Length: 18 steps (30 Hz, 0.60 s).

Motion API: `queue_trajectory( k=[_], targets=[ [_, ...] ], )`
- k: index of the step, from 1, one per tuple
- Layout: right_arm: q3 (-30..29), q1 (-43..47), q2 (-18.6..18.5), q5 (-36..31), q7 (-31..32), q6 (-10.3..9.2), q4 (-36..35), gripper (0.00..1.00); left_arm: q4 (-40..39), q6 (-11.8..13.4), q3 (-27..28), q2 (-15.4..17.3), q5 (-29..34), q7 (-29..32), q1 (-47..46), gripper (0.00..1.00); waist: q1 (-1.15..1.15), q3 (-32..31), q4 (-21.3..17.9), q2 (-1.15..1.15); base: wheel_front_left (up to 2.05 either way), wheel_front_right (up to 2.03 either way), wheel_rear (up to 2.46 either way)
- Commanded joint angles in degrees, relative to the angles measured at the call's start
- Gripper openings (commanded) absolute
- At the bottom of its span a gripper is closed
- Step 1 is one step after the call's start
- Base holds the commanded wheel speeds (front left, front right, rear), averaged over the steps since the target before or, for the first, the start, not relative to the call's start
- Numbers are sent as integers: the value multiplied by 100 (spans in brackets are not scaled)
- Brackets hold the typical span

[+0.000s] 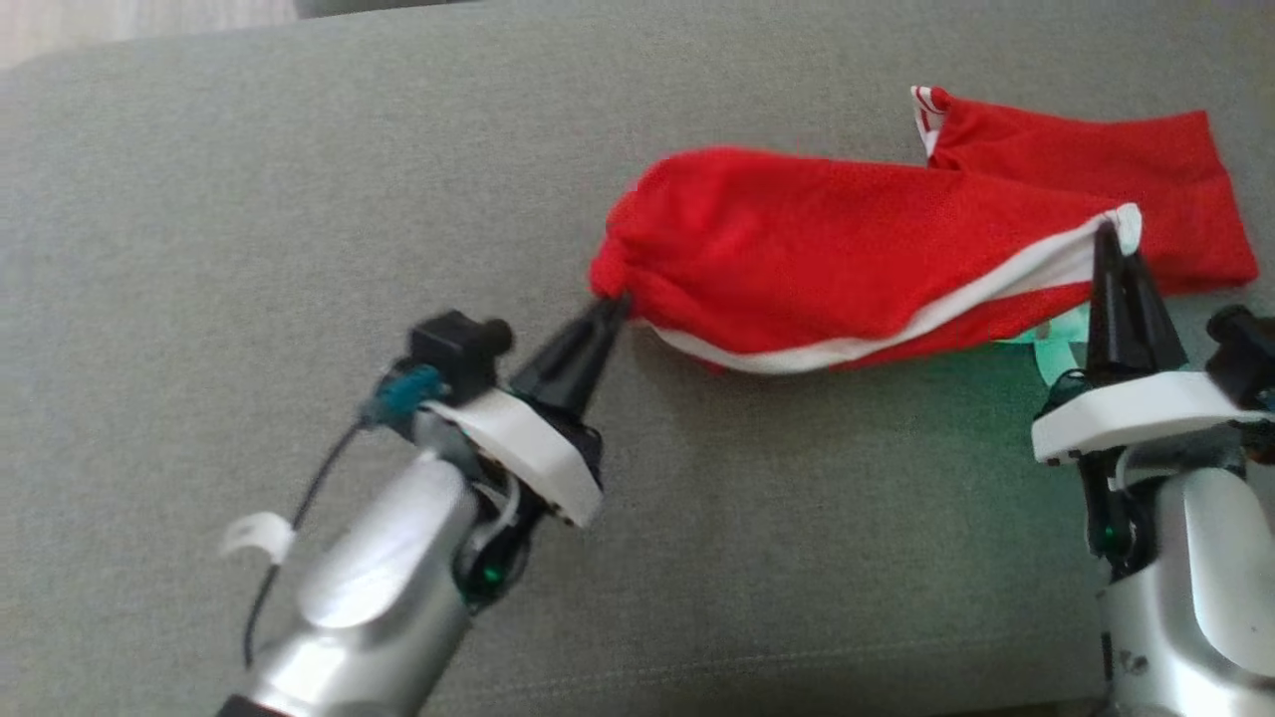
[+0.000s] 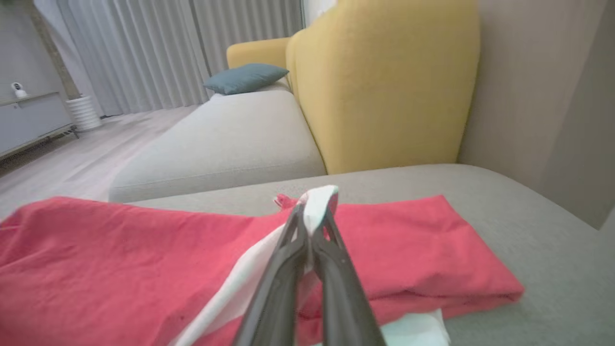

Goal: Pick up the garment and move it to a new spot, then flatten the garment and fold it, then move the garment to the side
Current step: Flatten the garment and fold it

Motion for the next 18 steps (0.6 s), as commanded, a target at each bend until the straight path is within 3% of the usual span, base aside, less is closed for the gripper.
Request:
queue_trajectory(
  k=[1, 8, 18],
  targets=[
    [176, -143, -29, 18, -49, -4, -267, 0, -272, -32, 328, 136, 79, -69, -72, 0, 0, -68, 77, 0, 0, 0, 0],
    [634, -100, -29, 82, 41, -4, -686, 0, -1033, -30, 1266, 386, 472, -69, 307, 0, 0, -308, 290, 0, 0, 0, 0],
    [858, 419, -29, 361, 270, -4, -1590, 0, -2054, 26, 1786, 633, 718, -65, 904, 0, 0, -320, 463, 0, 0, 0, 0]
  ],
)
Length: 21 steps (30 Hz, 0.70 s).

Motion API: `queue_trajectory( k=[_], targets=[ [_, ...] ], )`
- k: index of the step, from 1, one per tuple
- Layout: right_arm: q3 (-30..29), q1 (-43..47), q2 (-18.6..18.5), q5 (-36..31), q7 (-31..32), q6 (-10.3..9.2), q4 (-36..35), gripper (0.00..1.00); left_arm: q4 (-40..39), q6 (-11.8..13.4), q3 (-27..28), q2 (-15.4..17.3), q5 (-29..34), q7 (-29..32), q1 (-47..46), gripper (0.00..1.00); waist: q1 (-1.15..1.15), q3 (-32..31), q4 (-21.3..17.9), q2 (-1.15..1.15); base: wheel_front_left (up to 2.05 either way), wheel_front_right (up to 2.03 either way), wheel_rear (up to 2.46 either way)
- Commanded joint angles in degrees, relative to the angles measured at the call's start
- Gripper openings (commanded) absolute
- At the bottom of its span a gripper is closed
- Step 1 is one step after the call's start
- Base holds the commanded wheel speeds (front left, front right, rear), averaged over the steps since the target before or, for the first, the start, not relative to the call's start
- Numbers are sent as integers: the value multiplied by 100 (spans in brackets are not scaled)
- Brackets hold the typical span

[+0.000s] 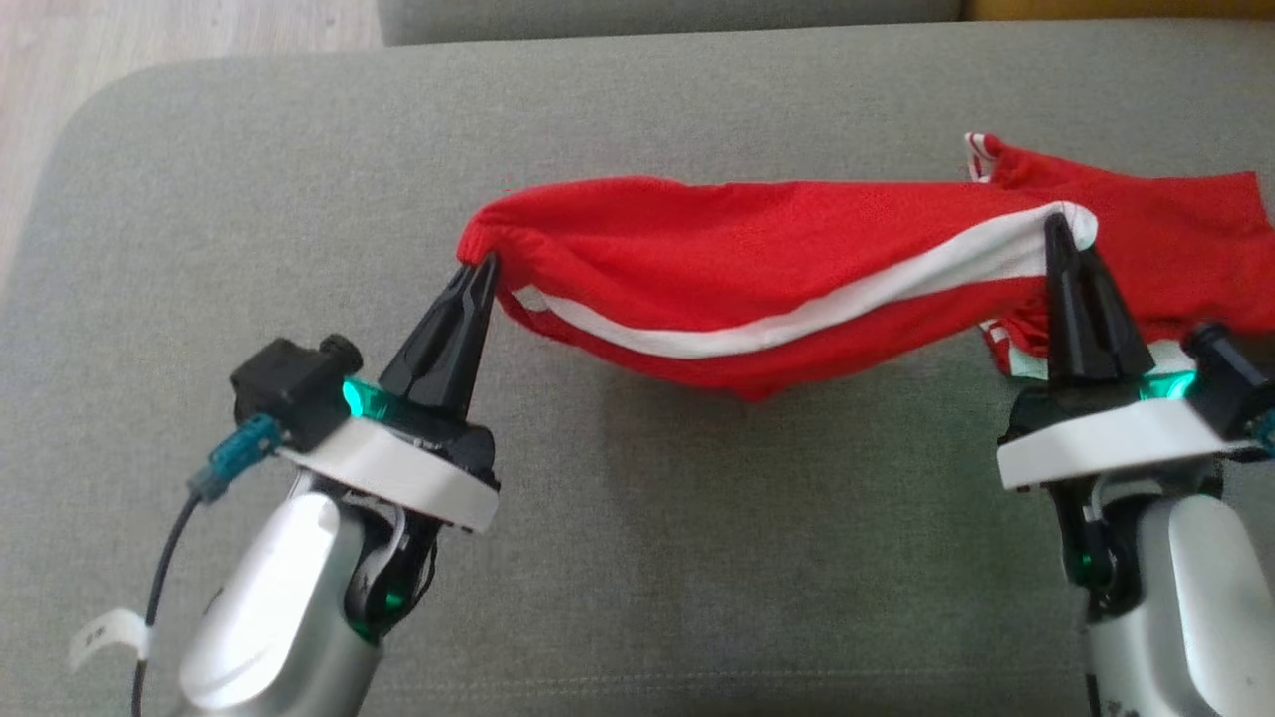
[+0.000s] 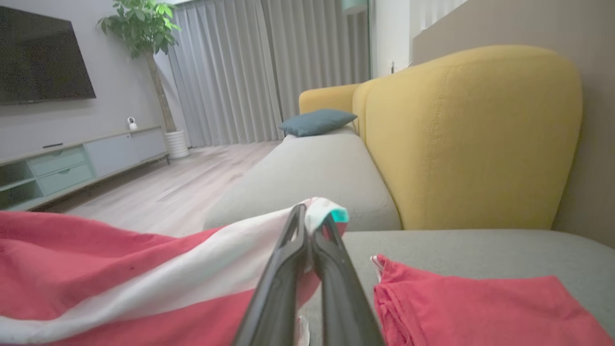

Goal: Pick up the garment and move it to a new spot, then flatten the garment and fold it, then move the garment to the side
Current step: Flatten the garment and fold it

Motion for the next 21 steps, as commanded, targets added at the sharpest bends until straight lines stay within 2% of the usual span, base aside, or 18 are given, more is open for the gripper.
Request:
queue_trajectory(
  k=[1, 5, 12, 16, 21],
  targets=[
    [136, -49, -27, 53, 105, -4, -312, 0, -260, 23, 212, 194, 89, -14, -110, 0, 0, 85, 23, 0, 0, 0, 0],
    [51, -179, -27, -34, 315, -4, -156, 0, -30, 81, 89, 277, 169, 423, -225, 0, 0, 246, -17, 0, 0, 0, 0],
    [70, -802, -27, -463, 699, -4, 785, 0, 823, 67, -69, 248, 173, 978, -791, 0, 0, 566, -150, 0, 0, 0, 0],
    [87, -1252, -39, -742, 713, -4, 1489, 0, 1492, 31, -195, 221, 196, 1062, -1203, 0, 0, 776, -186, 0, 0, 0, 0],
    [141, -1587, -88, -880, 543, -4, 2139, 0, 2086, -3, -346, 178, 206, 871, -1507, 0, 0, 902, -192, 0, 0, 0, 0]
  ],
)
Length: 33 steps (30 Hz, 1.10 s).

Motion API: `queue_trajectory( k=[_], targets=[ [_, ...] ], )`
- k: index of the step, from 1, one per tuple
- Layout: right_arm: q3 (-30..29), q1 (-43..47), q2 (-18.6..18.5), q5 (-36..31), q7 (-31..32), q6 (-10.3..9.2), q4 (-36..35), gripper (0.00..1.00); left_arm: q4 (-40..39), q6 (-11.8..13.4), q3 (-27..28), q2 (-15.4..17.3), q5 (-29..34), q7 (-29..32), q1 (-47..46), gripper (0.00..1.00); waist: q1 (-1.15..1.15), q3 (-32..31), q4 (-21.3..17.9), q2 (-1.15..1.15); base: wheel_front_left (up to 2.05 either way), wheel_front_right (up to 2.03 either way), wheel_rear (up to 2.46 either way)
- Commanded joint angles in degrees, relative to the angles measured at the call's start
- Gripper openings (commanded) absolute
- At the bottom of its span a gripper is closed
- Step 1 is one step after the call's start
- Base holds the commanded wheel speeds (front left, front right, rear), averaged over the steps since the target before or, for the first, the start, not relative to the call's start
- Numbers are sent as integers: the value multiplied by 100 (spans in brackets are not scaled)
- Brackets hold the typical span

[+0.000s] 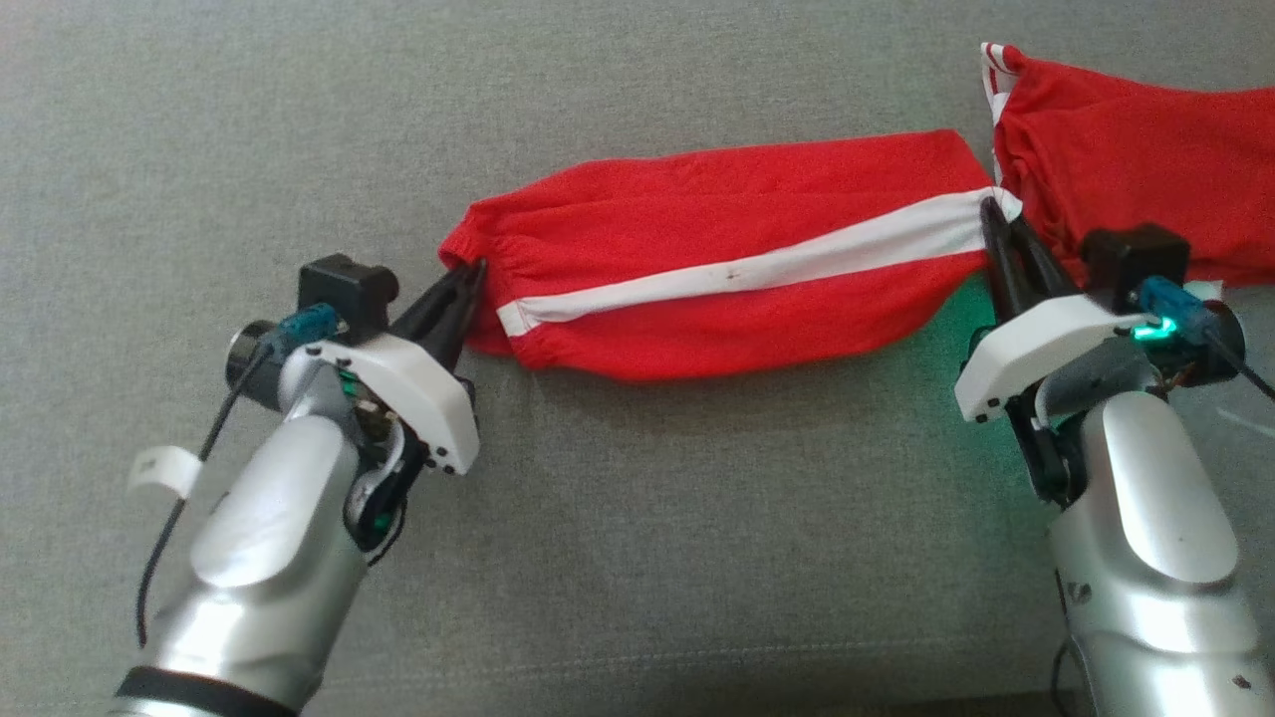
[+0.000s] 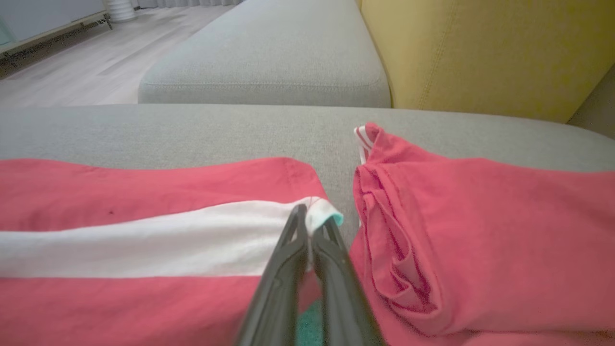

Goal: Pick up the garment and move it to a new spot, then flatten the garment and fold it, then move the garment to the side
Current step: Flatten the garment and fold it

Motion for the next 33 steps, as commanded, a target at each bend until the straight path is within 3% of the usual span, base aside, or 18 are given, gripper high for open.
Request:
queue_trajectory(
  k=[1, 2, 3, 5, 6, 7, 8, 18, 29, 33],
  targets=[
    [122, -171, -41, -19, -101, -4, -106, 0, -74, -18, 125, 87, -11, -98, -267, 0, 0, 18, 12, 0, 0, 0, 0],
    [119, -195, -41, -14, -144, -4, -35, 0, 0, -23, 95, 68, -31, -150, -296, 0, 0, 25, 19, 0, 0, 0, 0],
    [115, -213, -41, -10, -186, -4, 25, 0, 67, -27, 62, 54, -43, -205, -322, 19, 0, 27, 25, 0, 0, 0, 0],
    [102, -225, -38, 19, -275, -4, 120, 0, 176, -34, 14, 19, -83, -342, -353, 100, 0, 13, 43, 0, 0, 0, 0],
    [85, -206, -33, 83, -409, -4, 162, 0, 259, -38, -24, -12, -127, -478, -351, 100, 0, -29, 59, 0, 0, 0, 0],
    [103, -188, -30, 121, -496, -4, 158, 61, 289, -39, -35, -16, -141, -542, -345, 100, 0, -57, 65, 0, 0, 0, 0],
    [100, -160, -26, 161, -562, -4, 155, 100, 312, -40, -31, -21, -162, -605, -331, 100, 0, -89, 68, 0, 0, 0, 0],
    [-43, 387, 6, 351, -1099, -4, -287, 100, -45, 155, 250, -14, -293, -927, 131, 100, 0, -520, 143, 0, 0, 0, 0],
    [-242, 1217, 20, 706, -1523, -4, -1109, 100, -1533, 699, 1034, -87, -369, -960, 1190, 100, 0, -908, 288, 0, 0, 0, 0],
    [-227, 1395, 20, 787, -1571, -4, -1222, 100, -1910, 718, 1218, -229, -402, -961, 1523, 100, 0, -945, 275, 0, 0, 0, 0]
  ],
)
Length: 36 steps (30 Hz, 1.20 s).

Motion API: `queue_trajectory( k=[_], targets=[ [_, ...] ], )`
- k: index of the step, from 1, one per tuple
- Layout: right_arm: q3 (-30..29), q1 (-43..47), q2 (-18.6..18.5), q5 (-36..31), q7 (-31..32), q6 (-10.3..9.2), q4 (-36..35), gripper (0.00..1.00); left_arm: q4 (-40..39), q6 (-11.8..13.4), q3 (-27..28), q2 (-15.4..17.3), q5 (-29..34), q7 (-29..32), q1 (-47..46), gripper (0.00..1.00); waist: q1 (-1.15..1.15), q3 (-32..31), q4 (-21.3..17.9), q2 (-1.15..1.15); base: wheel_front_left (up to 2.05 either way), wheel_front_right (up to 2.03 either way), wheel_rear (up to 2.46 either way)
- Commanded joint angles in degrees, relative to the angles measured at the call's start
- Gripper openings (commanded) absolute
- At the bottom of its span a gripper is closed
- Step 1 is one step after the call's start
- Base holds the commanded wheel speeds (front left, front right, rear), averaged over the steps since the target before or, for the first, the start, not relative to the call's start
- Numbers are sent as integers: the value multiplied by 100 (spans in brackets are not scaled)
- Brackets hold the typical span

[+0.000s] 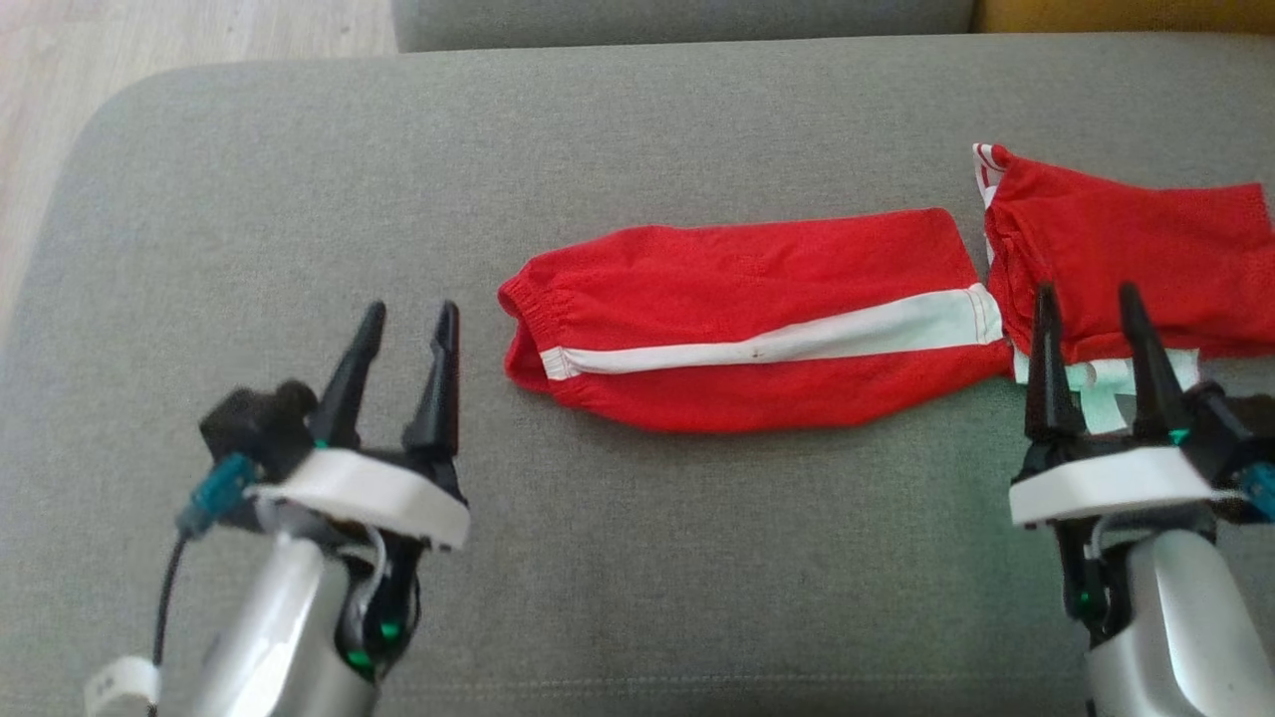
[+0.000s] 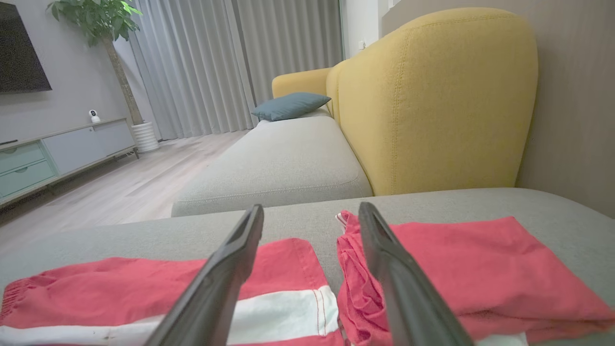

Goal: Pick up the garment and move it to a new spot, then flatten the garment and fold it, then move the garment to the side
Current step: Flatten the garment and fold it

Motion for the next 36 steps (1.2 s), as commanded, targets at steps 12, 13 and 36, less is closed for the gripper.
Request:
queue_trajectory(
  k=[12, 13, 36],
  targets=[
    [275, -36, -12, 105, -51, -4, -338, 100, -222, -210, 74, -162, 129, -47, 55, 100, 0, -10, -225, 0, 0, 0, 0],
    [278, -28, -12, 108, -54, -4, -343, 100, -165, -241, 34, -186, 103, -21, 50, 100, 0, -3, -239, 0, 0, 0, 0],
    [298, -118, -12, 73, -41, -4, -375, 100, 1093, -509, -417, -323, -215, 644, -601, 100, 0, 339, -451, 0, 0, 0, 0]
  ],
)
